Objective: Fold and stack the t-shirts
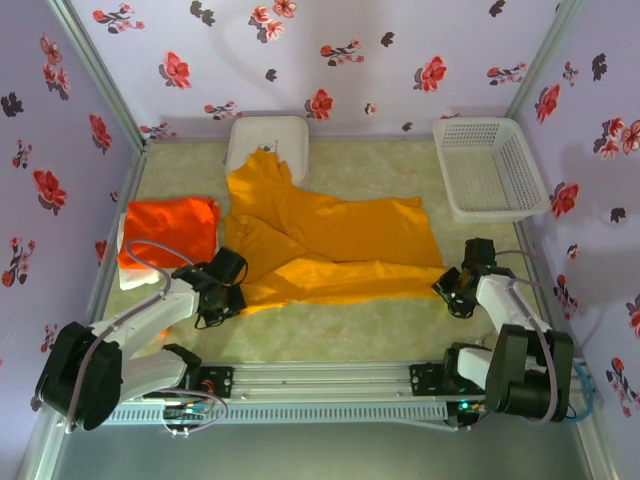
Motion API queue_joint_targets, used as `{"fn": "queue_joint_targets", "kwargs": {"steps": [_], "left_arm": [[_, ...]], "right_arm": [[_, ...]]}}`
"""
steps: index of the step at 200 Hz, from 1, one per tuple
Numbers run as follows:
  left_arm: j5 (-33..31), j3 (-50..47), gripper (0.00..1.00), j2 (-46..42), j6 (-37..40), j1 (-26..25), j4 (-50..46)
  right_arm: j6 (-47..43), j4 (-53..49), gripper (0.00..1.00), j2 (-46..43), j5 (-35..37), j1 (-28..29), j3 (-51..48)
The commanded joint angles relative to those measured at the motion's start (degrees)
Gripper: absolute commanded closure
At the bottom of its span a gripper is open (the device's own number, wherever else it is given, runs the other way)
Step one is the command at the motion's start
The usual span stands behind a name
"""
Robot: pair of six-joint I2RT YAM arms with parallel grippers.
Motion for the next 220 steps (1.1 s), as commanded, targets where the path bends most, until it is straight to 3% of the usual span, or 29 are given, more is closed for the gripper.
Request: {"fn": "queue_joint_targets", "kwargs": {"steps": [1,31,43,124,171,220], "left_arm": [[1.13,-0.31,1.0,0.29,1.0,-0.31,-0.62],[2.0,0.85,1.0,0.23,1.53,-0.31,-2.1],[2.47,1.96,1.0,-0.34,1.81,-0.33,-3.69],[8.5,7.92,1.0,-12.38,-1.5,-0.75,-20.51],[11.91,8.78,1.0,-18.86,-3.47,-1.76,-31.16],[13.77,12.53,1.0,-22.51,-4.15,-1.99,-35.32]], "right_arm": [[-0.15,4.52,0.74,2.16,0.61,0.3,-0.79],[-0.14,2.97,0.89,0.68,1.4,0.25,-0.68],[-0.55,0.81,1.0,-0.89,1.54,0.25,0.16],[-2.18,-12.32,1.0,-7.57,-4.71,0.41,4.73],[-0.63,-17.03,1.0,-12.74,-3.37,0.65,7.35],[0.47,-21.17,1.0,-18.2,-1.66,0.6,10.84]]}}
